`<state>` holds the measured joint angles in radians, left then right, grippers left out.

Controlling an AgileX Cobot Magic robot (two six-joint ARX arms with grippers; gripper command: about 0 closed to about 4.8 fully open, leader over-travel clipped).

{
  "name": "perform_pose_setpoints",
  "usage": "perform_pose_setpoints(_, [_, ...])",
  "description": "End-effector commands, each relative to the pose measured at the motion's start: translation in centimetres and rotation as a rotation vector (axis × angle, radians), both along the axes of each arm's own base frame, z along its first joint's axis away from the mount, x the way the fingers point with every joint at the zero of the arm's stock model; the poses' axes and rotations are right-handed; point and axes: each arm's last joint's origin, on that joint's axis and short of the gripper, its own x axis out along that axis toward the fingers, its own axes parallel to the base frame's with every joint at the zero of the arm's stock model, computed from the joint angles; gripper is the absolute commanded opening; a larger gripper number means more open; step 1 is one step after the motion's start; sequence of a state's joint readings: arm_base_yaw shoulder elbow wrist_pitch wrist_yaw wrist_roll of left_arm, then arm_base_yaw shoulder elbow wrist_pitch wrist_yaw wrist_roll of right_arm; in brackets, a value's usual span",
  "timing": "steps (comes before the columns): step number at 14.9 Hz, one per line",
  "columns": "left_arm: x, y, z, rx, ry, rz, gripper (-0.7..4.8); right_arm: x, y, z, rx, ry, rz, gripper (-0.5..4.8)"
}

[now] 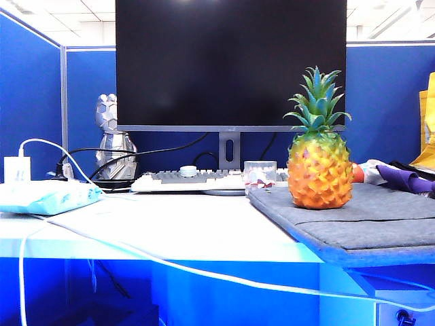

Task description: Pick up the pineapple and place it above the gray bag.

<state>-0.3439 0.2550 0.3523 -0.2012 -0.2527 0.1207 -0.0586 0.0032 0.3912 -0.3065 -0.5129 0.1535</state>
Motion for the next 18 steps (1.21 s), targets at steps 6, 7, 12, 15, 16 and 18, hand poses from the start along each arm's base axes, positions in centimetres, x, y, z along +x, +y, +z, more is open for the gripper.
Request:
perform_pose_setpoints(6, [0.7, -0.1, -5.9, -0.087, -0.125, 0.038, -0.04, 3.1, -0.9, -4.8, 0.1, -0.02, -0.263, -0.01])
perform_pose_setpoints(7, [0.7, -0.2, -6.7, -0.085, -0.118, 0.037, -0.04, 3.6, -0.9, -6.3, 0.1, 0.021, -0.267, -0.01])
perform_pose_setpoints(12, [0.8, -0.2, -7.7, -0.006, -0.086, 0.031, -0.03, 4.4, -1.0, -9.8, 0.047, 0.111, -0.278, -0.01])
perform_pose_setpoints(15, [0.8, -0.2, -7.5, -0.011, -0.105, 0.03, -0.02, 4.4, -1.0, -10.1, 0.038, 0.138, -0.29, 0.0])
perform_pose_setpoints(16, [0.8, -0.2, -7.4, -0.013, -0.111, 0.029, -0.02, 4.4, -1.0, -10.1, 0.037, 0.141, -0.29, 0.0])
perform_pose_setpoints(18, [0.8, -0.3, -7.3, -0.018, -0.122, -0.004, -0.02, 4.4, -1.0, -10.2, 0.043, 0.147, -0.289, 0.0])
